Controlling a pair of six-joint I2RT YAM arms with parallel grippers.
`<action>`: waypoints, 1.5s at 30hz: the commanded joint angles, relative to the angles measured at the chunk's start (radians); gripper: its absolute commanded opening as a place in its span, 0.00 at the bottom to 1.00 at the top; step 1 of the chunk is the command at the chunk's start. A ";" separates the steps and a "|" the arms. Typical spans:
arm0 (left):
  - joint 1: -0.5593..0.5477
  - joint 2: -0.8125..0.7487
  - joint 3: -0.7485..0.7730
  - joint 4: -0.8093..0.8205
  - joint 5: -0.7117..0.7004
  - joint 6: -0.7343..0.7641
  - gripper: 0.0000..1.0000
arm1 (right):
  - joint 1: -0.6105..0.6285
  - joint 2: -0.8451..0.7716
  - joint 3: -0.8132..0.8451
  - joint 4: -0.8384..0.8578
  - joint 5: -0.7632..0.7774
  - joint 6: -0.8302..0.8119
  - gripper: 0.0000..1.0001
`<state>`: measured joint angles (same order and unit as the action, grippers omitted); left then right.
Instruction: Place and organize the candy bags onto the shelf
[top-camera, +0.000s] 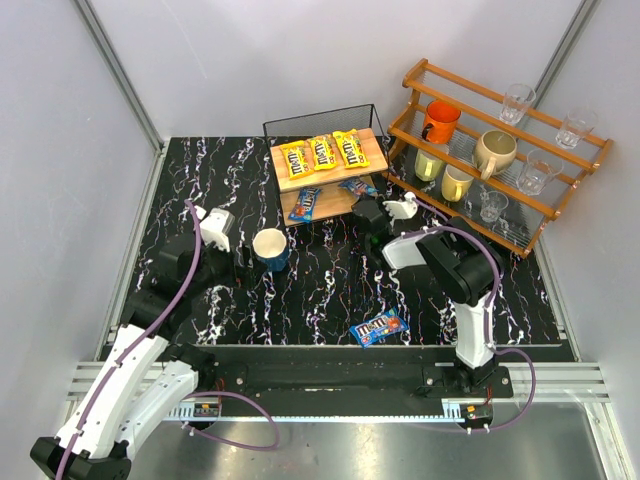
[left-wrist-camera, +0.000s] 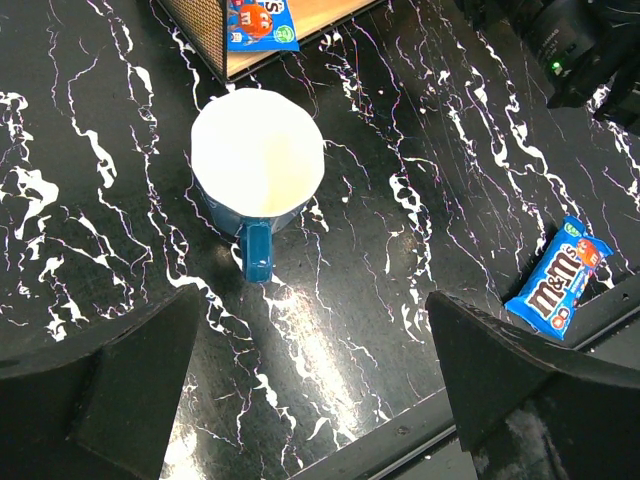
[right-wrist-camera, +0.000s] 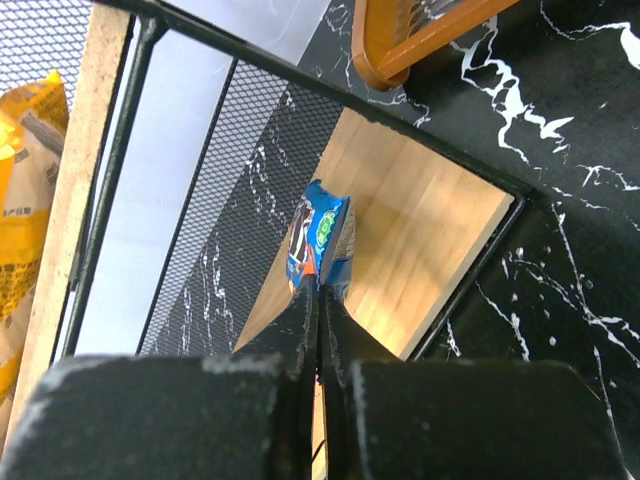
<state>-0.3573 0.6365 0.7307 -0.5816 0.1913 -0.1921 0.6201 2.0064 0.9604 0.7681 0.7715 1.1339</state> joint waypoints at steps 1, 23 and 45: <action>-0.003 -0.009 0.004 0.040 0.020 -0.001 0.99 | 0.010 0.034 0.055 0.033 0.129 0.036 0.00; -0.002 -0.020 0.004 0.037 0.016 -0.003 0.99 | 0.007 0.135 0.153 -0.082 0.129 0.095 0.06; -0.003 -0.018 0.004 0.035 0.005 -0.003 0.99 | 0.007 0.153 0.074 0.100 -0.017 0.017 0.32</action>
<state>-0.3573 0.6292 0.7307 -0.5819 0.1951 -0.1917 0.6205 2.1487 1.0519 0.7891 0.7631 1.1782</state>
